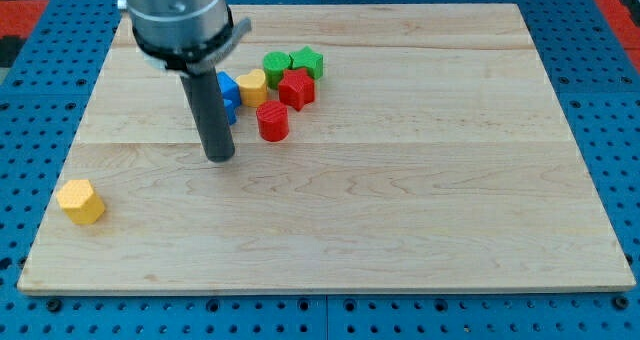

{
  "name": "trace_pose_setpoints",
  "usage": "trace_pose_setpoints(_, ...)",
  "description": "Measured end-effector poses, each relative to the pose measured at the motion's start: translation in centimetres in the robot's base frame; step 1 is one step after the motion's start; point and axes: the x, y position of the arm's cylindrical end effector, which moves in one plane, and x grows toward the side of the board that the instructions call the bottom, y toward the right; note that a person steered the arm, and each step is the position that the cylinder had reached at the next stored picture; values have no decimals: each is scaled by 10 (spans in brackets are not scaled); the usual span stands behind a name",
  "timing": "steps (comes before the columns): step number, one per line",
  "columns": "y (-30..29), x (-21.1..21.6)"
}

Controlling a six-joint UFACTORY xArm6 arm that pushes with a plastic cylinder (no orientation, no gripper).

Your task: Push the yellow hexagon towards the bottom centre of the board

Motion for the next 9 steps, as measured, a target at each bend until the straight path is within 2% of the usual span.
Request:
trace_pose_setpoints(1,57,-11)
trace_pose_setpoints(2,36,-40)
trace_pose_setpoints(3,24,-10)
trace_pose_setpoints(4,-44,7)
trace_pose_setpoints(5,-148,-3)
trace_pose_setpoints(6,-195,40)
trace_pose_setpoints(8,-42,57)
trace_pose_setpoints(9,-122,58)
